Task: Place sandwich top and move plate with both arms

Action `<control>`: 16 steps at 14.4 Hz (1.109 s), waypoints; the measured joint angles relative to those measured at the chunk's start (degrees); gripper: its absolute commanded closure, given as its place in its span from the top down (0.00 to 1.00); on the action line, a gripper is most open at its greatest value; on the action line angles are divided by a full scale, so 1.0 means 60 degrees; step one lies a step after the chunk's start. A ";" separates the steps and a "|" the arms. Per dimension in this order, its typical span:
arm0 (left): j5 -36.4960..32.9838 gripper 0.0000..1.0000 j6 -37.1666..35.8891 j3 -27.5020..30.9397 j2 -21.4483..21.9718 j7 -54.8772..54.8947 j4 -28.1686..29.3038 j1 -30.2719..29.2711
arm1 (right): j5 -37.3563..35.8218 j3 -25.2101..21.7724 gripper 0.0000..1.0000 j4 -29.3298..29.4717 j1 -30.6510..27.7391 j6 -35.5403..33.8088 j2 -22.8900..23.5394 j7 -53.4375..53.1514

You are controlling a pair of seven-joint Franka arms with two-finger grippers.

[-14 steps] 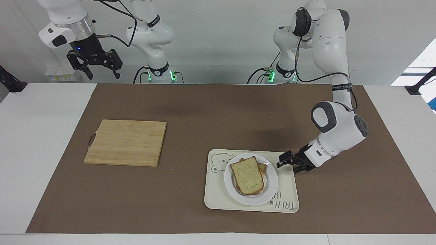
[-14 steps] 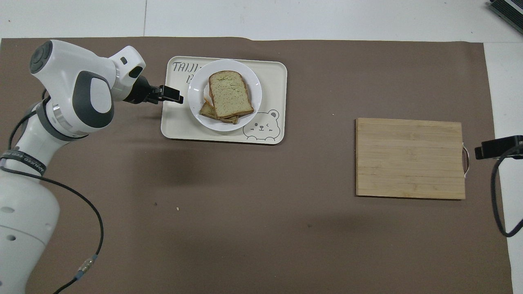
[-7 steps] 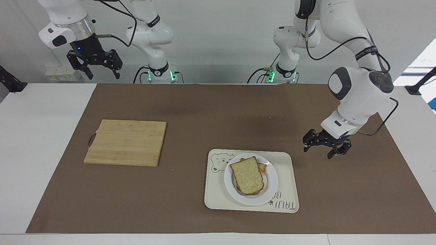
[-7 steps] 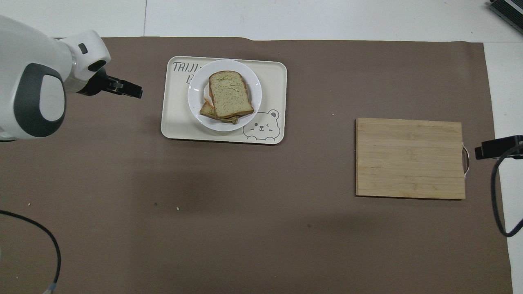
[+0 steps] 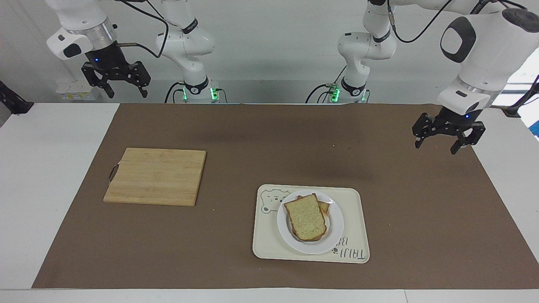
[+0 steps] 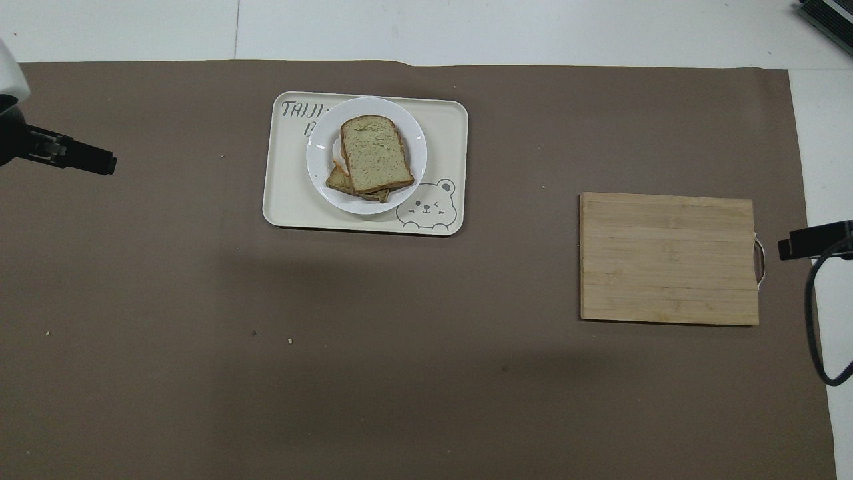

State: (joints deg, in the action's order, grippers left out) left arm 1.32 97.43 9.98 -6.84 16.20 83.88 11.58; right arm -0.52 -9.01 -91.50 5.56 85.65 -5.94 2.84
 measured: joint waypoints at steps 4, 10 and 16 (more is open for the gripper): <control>-0.0009 1.00 -0.1823 0.0360 0.0600 0.0048 -0.0511 -0.0007 | 0.0000 -0.0021 1.00 0.0000 0.0009 0.0000 0.0000 0.0000; 0.0013 1.00 -0.3213 0.0580 0.1825 0.0042 -0.0530 -0.0151 | 0.0003 -0.0029 1.00 0.0000 0.0008 0.0000 -0.0001 0.0000; 0.0021 1.00 -0.3680 0.0588 0.1774 -0.0144 -0.0509 -0.0182 | 0.0007 0.0050 1.00 0.0000 0.0054 0.0000 -0.0001 0.0000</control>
State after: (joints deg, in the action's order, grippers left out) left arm 1.45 75.35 13.51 3.81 15.34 80.82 10.48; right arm -0.48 -8.71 -91.50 5.88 85.65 -5.94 2.84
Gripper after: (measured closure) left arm 0.000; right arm 0.000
